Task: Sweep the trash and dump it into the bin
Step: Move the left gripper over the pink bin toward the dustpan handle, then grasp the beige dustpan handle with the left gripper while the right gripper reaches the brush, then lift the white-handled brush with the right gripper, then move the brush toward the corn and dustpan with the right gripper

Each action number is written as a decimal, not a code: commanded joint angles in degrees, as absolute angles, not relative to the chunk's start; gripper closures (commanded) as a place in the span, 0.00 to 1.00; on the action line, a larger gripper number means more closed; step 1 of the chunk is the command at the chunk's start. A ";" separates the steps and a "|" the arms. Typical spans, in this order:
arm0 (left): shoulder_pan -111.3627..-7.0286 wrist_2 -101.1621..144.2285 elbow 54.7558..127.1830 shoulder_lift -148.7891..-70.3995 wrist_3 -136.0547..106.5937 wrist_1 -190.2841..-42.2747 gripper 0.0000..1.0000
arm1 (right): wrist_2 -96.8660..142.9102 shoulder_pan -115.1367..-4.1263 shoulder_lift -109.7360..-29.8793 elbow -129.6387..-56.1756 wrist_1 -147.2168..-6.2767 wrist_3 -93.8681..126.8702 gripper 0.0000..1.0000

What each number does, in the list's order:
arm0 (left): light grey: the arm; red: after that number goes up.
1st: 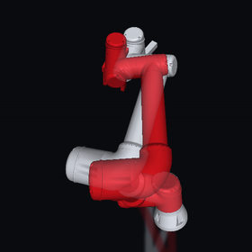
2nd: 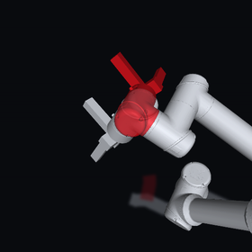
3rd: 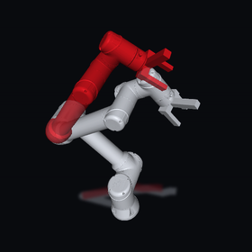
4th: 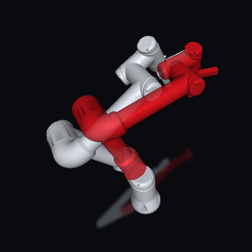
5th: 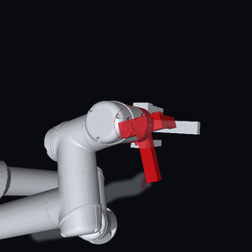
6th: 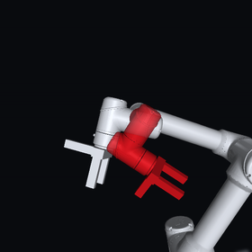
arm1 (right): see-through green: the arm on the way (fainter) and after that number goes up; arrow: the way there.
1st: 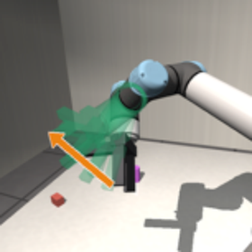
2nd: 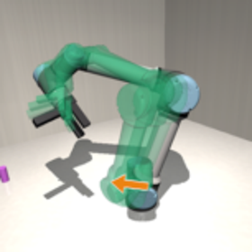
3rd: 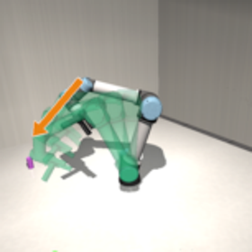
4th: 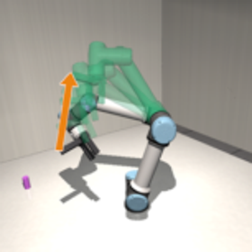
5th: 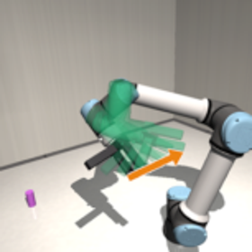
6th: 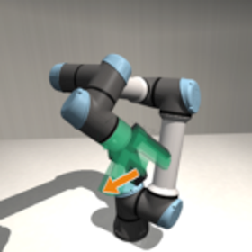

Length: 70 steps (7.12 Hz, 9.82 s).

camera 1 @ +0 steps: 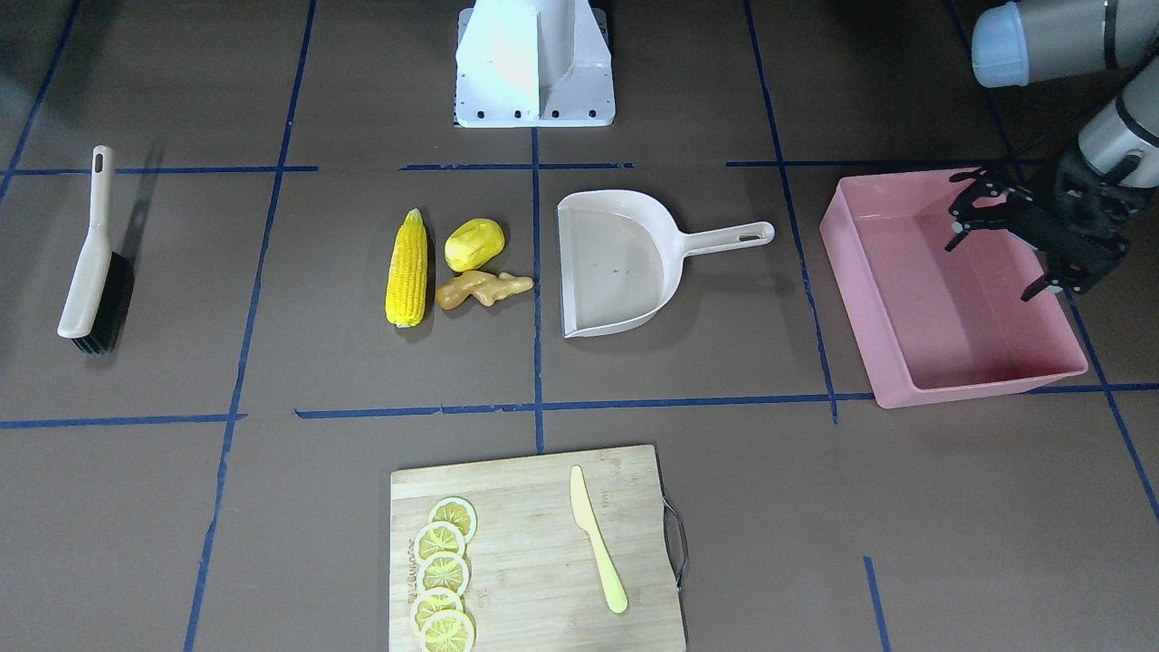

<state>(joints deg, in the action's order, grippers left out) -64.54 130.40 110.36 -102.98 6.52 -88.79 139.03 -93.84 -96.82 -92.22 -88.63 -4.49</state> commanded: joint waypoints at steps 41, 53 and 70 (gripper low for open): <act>-40.17 126.56 110.74 -110.74 20.92 -97.47 0.01 | 124.80 -44.30 -112.76 -109.69 -55.72 59.85 1.00; -39.64 123.75 103.27 -108.28 20.57 -107.14 0.02 | 125.86 -47.46 -103.46 -121.90 -73.72 59.77 1.00; -36.48 123.14 110.29 -107.74 20.92 -91.02 1.00 | 125.42 -43.78 -86.34 -122.61 -93.57 60.12 1.00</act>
